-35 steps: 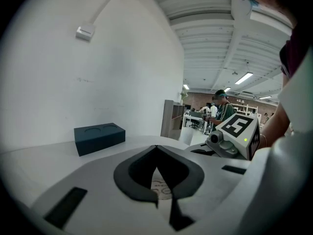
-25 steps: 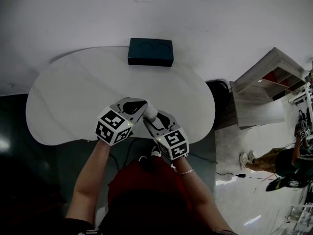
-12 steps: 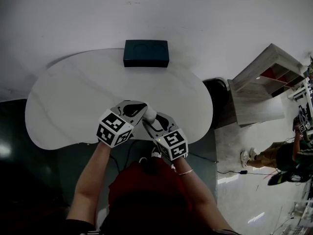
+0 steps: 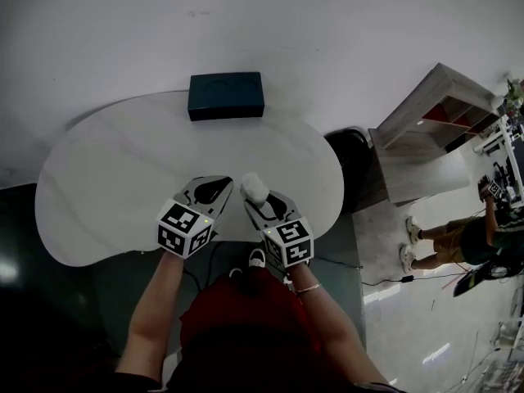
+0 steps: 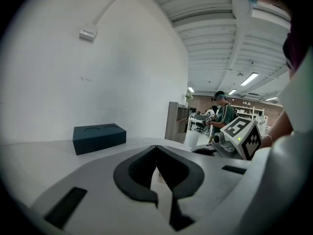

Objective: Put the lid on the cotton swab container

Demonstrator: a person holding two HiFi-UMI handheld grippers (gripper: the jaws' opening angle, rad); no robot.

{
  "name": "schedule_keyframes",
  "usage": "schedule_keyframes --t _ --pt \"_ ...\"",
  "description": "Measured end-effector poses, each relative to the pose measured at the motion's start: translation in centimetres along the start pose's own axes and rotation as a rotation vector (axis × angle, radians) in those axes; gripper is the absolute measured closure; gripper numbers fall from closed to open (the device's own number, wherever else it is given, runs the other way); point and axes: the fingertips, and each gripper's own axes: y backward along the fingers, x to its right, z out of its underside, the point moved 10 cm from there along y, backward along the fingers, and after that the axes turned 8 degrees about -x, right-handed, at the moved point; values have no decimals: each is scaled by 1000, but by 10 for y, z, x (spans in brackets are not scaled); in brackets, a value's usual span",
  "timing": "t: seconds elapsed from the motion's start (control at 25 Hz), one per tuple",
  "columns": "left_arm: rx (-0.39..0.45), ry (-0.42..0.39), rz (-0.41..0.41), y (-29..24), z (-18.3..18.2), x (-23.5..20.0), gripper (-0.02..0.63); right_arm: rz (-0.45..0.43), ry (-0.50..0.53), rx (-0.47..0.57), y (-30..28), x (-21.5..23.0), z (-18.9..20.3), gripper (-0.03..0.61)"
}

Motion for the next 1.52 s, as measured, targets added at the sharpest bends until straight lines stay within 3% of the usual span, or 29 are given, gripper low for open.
schedule_keyframes --t 0.72,1.52 --pt "-51 81 -11 -53 12 -7 591 260 -56 -37 -11 81 -15 374" --pt "-63 150 -12 -92 13 -24 591 377 -132 -80 -39 132 -25 374"
